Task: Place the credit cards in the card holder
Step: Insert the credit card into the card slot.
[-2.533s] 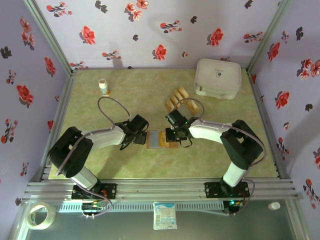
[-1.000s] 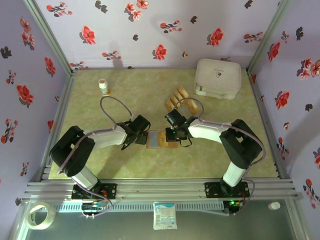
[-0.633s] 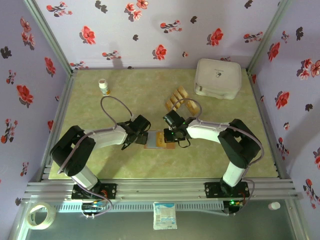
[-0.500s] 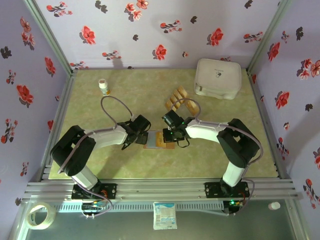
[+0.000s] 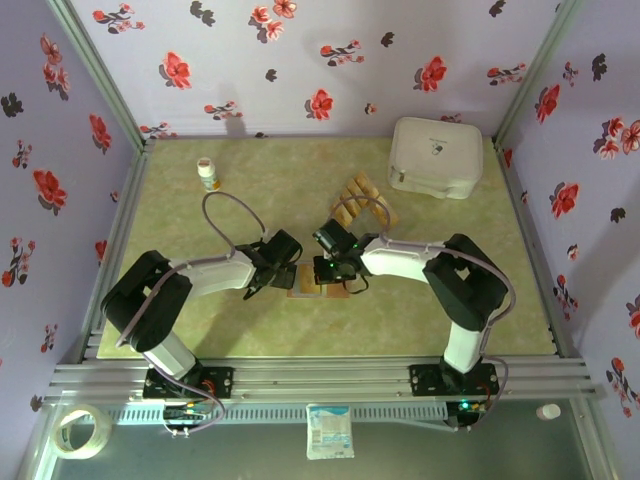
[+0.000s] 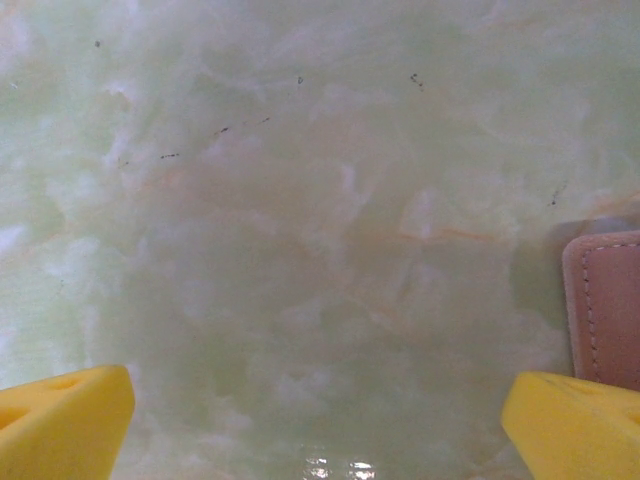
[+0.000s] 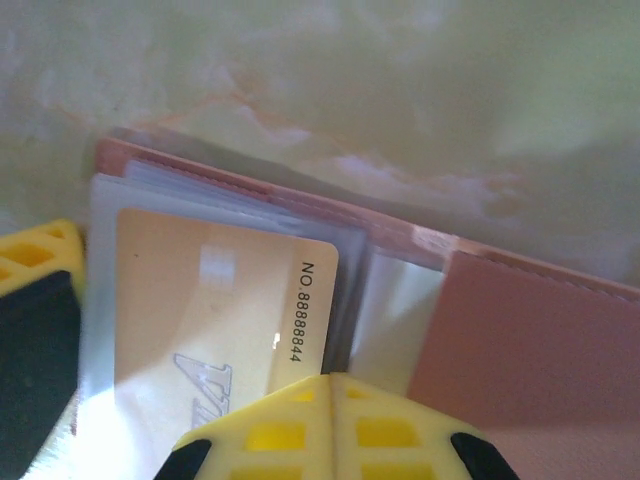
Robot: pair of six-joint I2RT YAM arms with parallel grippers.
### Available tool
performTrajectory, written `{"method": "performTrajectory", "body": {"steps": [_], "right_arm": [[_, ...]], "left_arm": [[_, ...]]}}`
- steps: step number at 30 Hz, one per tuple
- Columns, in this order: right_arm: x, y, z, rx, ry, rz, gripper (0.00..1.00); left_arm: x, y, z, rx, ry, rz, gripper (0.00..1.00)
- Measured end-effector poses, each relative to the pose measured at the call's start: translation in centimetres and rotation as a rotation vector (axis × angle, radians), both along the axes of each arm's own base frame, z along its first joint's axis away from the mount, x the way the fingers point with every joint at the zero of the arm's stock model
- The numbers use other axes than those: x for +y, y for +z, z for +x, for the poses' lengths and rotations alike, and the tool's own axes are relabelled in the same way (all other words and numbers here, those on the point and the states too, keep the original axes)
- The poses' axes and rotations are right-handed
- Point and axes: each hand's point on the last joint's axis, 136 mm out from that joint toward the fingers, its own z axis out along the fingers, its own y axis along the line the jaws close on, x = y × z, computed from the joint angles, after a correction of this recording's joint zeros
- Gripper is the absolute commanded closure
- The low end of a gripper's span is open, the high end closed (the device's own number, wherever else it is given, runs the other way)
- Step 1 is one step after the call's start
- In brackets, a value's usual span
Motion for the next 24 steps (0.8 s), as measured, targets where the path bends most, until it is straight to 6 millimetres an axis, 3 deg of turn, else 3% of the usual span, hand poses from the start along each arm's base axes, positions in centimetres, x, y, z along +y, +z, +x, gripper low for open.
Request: {"method": "performTrajectory", "body": {"steps": [9,18,24], "right_arm": [[0.5,0.3,-0.1,0.009,-0.002,0.017,1.00],[0.1,4.2,0.0,-0.069,-0.013,0.076,1.00],[-0.9,3.1,-0.8,-0.047,-0.016,0.053,1.00]], "left_arm": [[0.0,0.1,0.0,-0.004,-0.002,0.003,0.01],[-0.6,0.8,-0.4,-0.006,-0.019,-0.023,0.01],[-0.6,2.0,-0.5,-0.029,-0.022,-0.047,0.01]]}}
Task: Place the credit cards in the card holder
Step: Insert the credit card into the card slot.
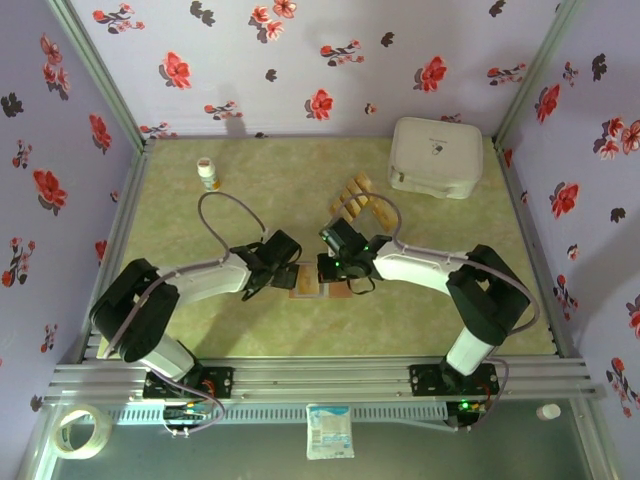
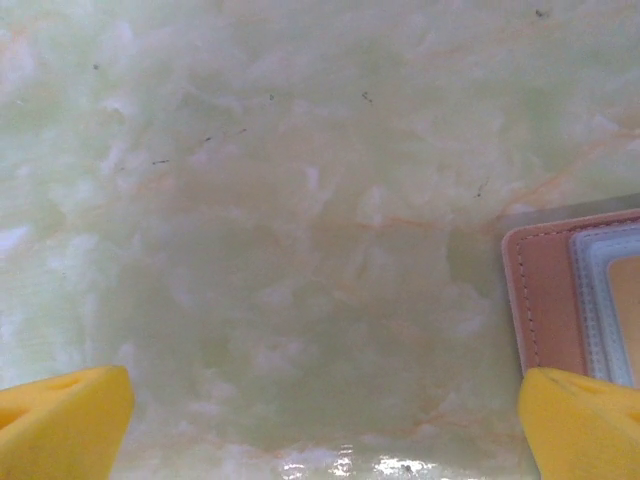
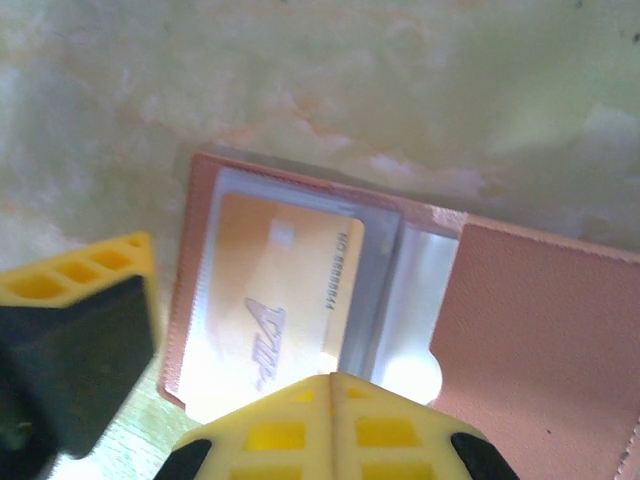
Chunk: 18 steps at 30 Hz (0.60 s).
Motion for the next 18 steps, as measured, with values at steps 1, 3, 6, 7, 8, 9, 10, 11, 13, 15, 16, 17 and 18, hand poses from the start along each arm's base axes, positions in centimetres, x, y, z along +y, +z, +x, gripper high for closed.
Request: {"method": "performTrajectory", "body": {"steps": [1,3,6,7,8,9,10,11,13,15,16,17,18], "right_arm": [[-0.1,-0.2,-0.1,0.004,0.000,-0.004,1.00],[-0.2,-0.5,-0.2,0.010,-0.002,-0.009,1.00],[-0.2,-0.9,-0.2,0.016,-0.005,-0.014,1.00],[-0.2,-1.1,-0.2,0.019,-0.005,-0.017,1.00],[-0.2,-1.3,-0.2,0.022,-0.005,-0.021,1.00],[-0.3,-1.5,-0.2,0.027,-0.005,-0.025,1.00],[-0.3,-1.8,-0.2,0.031,-0.005,-0.030,1.00],[-0.3,-1.9,-0.3,0.034,-0.004,-0.033,1.00],[-0.3,-2.1,-0.3,0.038,-0.005,-0.034,1.00],[-0.2,-2.3,-0.3,0.040,-0.004,-0.032,1.00],[-0.2,-2.4,-0.3,0.041,-0.004,-0.031,1.00],[-0.1,-2.5,-0.2,0.042,-0.003,-0.032,1.00],[-0.1,-2.6,-0.2,0.044,-0.003,-0.033,1.00]], "left_arm": [[0.0,0.1,0.0,-0.002,0.002,-0.002,0.01],[0.3,-0.1,-0.3,0.003,0.003,0.002,0.01],[0.9,-0.6,-0.8,0.019,0.007,0.018,0.01],[1.0,-0.8,-1.0,0.025,0.008,0.024,0.01],[1.1,-0.9,-1.0,0.028,0.010,0.026,0.01],[1.2,-0.9,-1.1,0.029,0.011,0.028,0.01],[1.2,-0.9,-1.1,0.029,0.011,0.028,0.01],[1.2,-1.0,-1.1,0.030,0.012,0.029,0.01],[1.3,-1.0,-1.2,0.030,0.012,0.029,0.01],[1.3,-1.2,-1.2,0.034,0.011,0.034,0.01],[1.3,-1.3,-1.2,0.036,0.011,0.035,0.01],[1.3,-1.4,-1.2,0.037,0.011,0.036,0.00],[1.3,-1.6,-1.2,0.039,0.010,0.036,0.01]]}}
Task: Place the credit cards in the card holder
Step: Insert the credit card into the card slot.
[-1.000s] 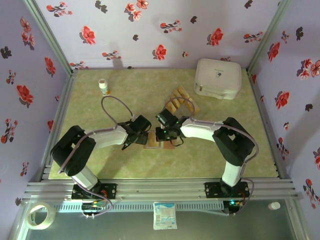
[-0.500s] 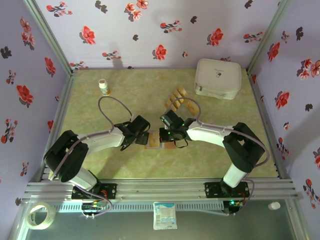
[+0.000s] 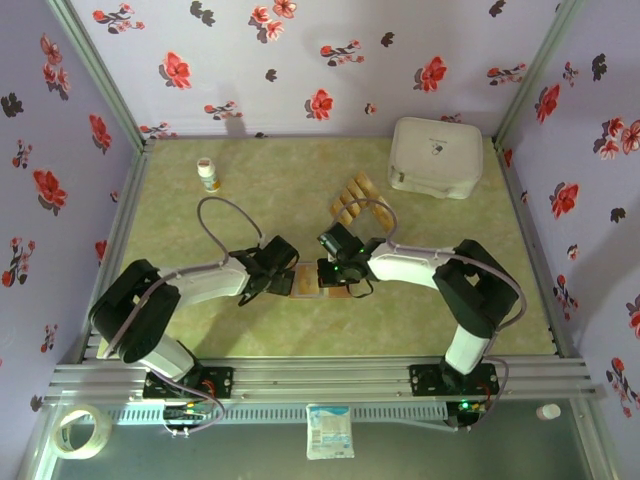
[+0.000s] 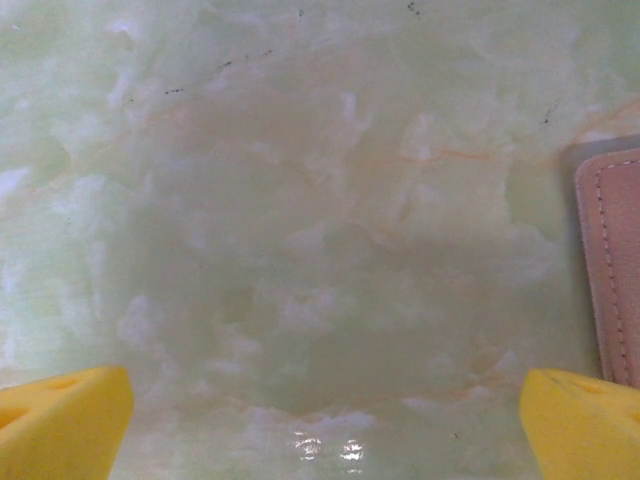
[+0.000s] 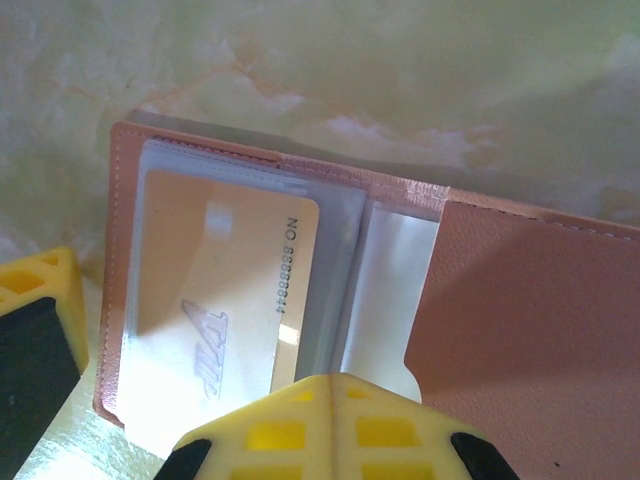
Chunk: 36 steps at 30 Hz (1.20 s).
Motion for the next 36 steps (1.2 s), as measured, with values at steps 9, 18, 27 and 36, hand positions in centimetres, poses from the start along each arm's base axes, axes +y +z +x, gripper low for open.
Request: {"method": "performTrajectory", "body": {"steps": [9,18,27,36], "right_arm": [[0.3,-0.9,-0.2,0.021,0.008,-0.008,1.00],[1.5,-0.4,-0.2,0.017,0.030,0.009,1.00],[1.9,-0.5,-0.2,0.018,0.036,0.008,1.00],[1.5,0.3,-0.3,0.002,0.030,-0.003,0.73]], "left_arm": [[-0.2,-0.2,0.1,0.001,-0.003,-0.006,0.01],[-0.4,-0.3,0.1,0.003,-0.005,-0.009,0.01],[-0.4,-0.3,0.1,0.002,-0.007,-0.009,0.01],[-0.4,-0.3,0.1,0.001,-0.006,-0.011,0.00]]}}
